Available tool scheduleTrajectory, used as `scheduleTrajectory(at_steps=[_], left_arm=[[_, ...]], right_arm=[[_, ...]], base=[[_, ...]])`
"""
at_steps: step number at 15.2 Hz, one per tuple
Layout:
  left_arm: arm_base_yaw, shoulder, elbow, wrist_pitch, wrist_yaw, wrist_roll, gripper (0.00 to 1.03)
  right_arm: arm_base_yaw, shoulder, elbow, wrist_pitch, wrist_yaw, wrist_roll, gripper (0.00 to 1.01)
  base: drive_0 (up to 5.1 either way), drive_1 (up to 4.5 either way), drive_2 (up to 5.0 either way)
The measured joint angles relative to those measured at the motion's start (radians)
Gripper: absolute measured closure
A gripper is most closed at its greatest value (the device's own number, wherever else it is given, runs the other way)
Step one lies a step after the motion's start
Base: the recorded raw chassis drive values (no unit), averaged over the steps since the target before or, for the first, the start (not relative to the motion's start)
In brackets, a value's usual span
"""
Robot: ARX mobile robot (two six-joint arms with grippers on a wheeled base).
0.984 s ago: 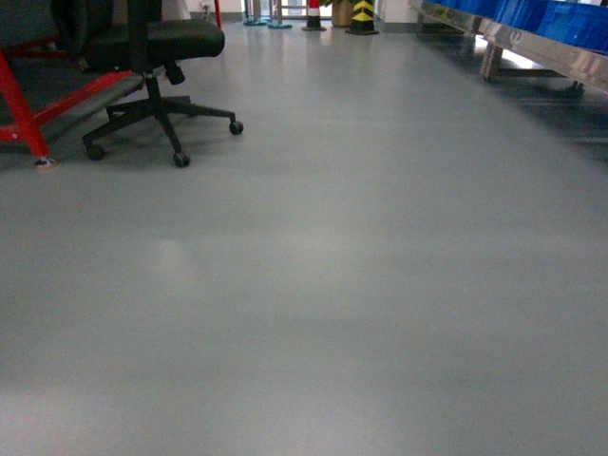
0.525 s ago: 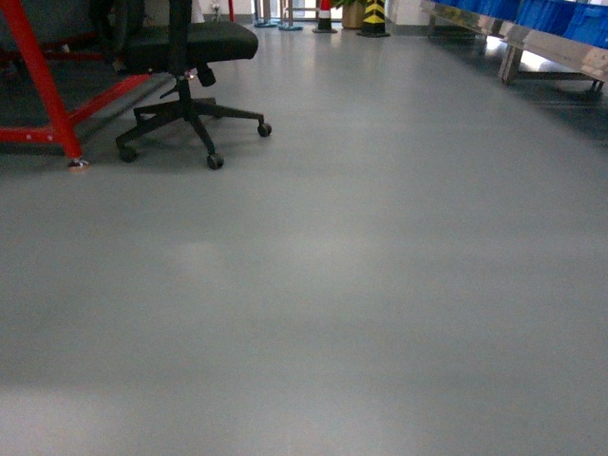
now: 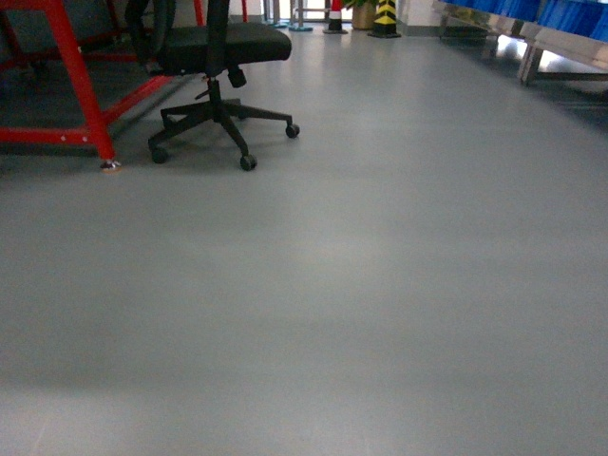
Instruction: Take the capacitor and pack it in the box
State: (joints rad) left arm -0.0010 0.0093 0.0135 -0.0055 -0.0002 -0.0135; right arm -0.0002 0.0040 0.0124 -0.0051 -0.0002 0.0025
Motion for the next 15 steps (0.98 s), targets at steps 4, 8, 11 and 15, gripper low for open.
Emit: scheduleTrajectory(at_steps=[4, 8, 11, 15], left_arm=[[0.000, 0.000, 0.000, 0.000, 0.000, 0.000, 0.59], [0.000, 0.000, 0.000, 0.000, 0.000, 0.000, 0.59], [0.000, 0.000, 0.000, -0.002, 0.000, 0.000, 0.59], [0.000, 0.000, 0.000, -0.003, 0.000, 0.000, 0.59]], right_arm=[[0.000, 0.000, 0.000, 0.000, 0.000, 0.000, 0.03], [0.000, 0.000, 0.000, -0.002, 0.000, 0.000, 0.03], [0.000, 0.000, 0.000, 0.002, 0.000, 0.000, 0.03], [0.000, 0.000, 0.000, -0.003, 0.001, 0.000, 0.03]], base=[[-5.0, 2.44, 2.4], [-5.0, 2.44, 2.4], [-5.0, 2.44, 2.4], [-5.0, 2.42, 2.4]])
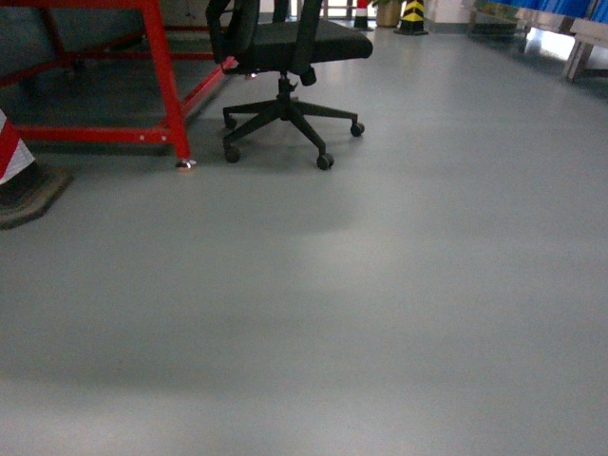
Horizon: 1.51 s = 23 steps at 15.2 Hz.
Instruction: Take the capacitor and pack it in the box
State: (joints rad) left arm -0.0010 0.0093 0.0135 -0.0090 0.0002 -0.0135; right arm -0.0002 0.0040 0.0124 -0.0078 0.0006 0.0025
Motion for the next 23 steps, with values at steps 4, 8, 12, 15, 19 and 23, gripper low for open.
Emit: scheduleTrajectory(at_steps=[4, 8, 12, 15, 19, 23], left_arm=[[0.000, 0.000, 0.000, 0.002, -0.002, 0.000, 0.59], [0.000, 0.000, 0.000, 0.004, -0.001, 0.000, 0.59], [0.000, 0.000, 0.000, 0.002, 0.000, 0.000, 0.59], [0.000, 0.000, 0.000, 0.002, 0.000, 0.000, 0.59], [0.000, 0.000, 0.000, 0.002, -0.001, 0.000, 0.59], [0.000, 0.000, 0.000, 0.003, 0.000, 0.000, 0.59]], right_arm=[[0.000, 0.000, 0.000, 0.005, 0.000, 0.000, 0.03], [0.000, 0.000, 0.000, 0.002, 0.000, 0.000, 0.03], [0.000, 0.000, 0.000, 0.003, 0.000, 0.000, 0.03], [0.000, 0.000, 0.000, 0.002, 0.000, 0.000, 0.03], [0.000, 0.000, 0.000, 0.003, 0.000, 0.000, 0.03], [0.000, 0.000, 0.000, 0.003, -0.001, 0.000, 0.03]], base=[[-5.1, 2.36, 2.4], [-5.1, 2.36, 2.4], [-5.1, 2.36, 2.4], [-5.1, 2.36, 2.4], [-5.1, 2.36, 2.4], [-5.1, 2.36, 2.4]])
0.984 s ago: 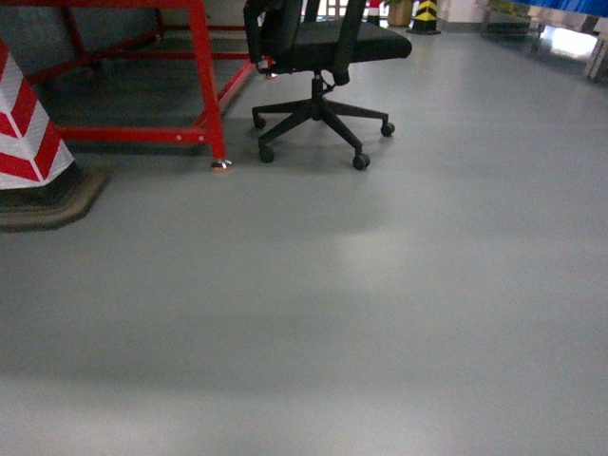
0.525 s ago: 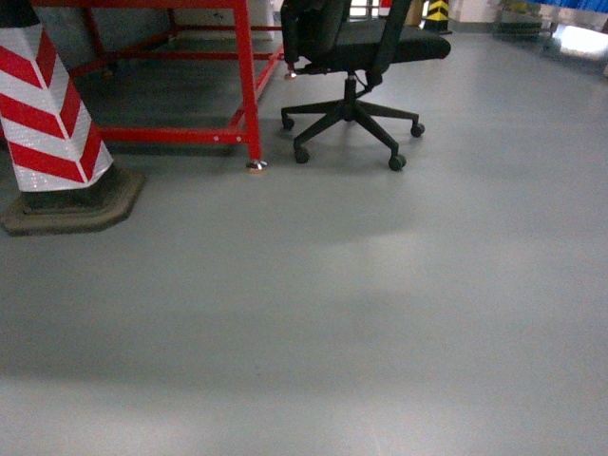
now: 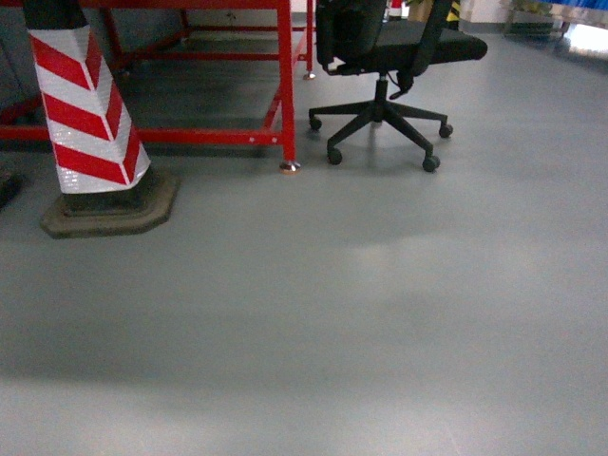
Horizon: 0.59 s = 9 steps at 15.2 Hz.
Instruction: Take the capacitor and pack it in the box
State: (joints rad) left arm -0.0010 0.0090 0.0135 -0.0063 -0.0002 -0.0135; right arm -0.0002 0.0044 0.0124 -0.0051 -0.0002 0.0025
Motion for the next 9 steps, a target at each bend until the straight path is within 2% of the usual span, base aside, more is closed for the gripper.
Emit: scheduleTrajectory(at_steps=[9], left_arm=[[0.000, 0.000, 0.000, 0.000, 0.000, 0.000, 0.59]], right_arm=[[0.000, 0.000, 0.000, 0.005, 0.000, 0.000, 0.03]], base=[[-5.1, 2.36, 2.4]])
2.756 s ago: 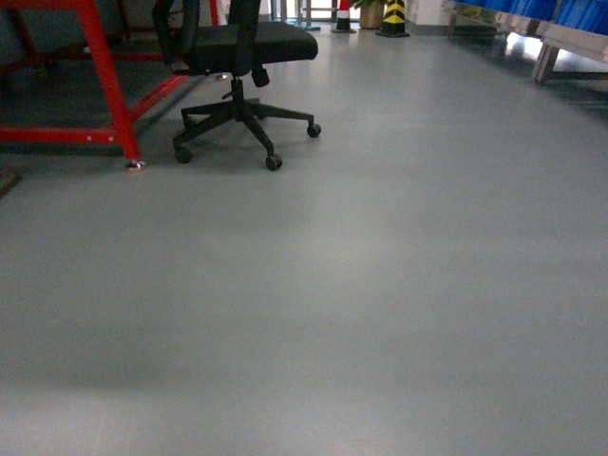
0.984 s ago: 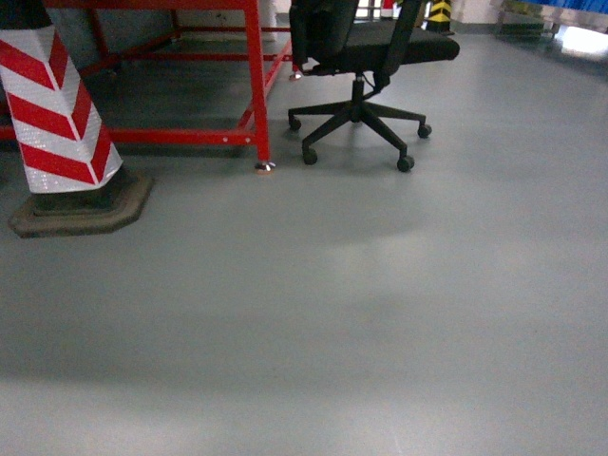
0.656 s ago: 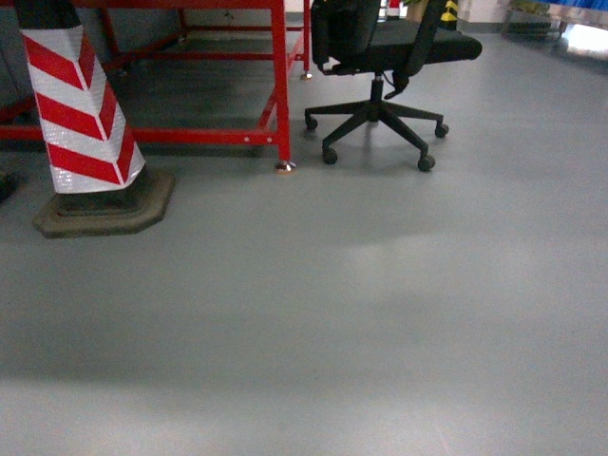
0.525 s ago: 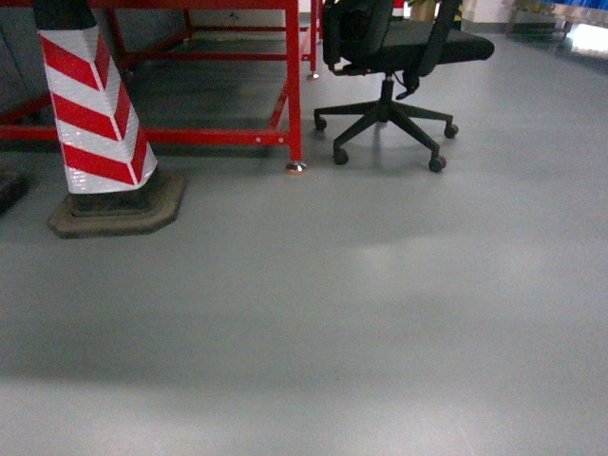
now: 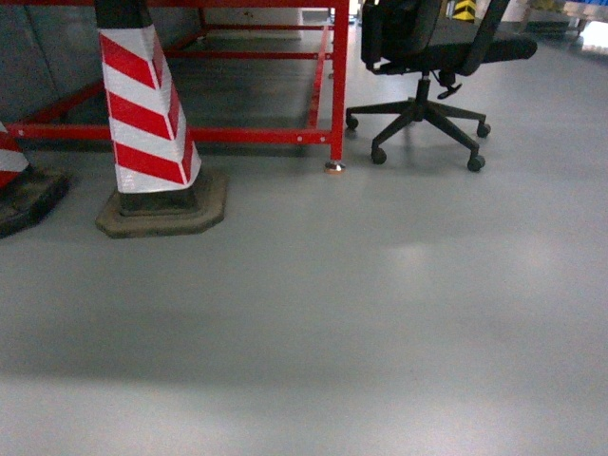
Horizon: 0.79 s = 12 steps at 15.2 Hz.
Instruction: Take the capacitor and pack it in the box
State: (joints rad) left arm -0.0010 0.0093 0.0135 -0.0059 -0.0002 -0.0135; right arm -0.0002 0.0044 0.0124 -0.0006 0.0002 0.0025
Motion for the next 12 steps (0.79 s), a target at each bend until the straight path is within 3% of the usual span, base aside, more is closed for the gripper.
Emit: scheduleTrajectory(at_steps=[12], left_arm=[[0.000, 0.000, 0.000, -0.002, 0.000, 0.000, 0.59]], right_arm=[[0.000, 0.000, 0.000, -0.003, 0.000, 0.000, 0.03]], base=[[-5.0, 2.41, 2.4]])
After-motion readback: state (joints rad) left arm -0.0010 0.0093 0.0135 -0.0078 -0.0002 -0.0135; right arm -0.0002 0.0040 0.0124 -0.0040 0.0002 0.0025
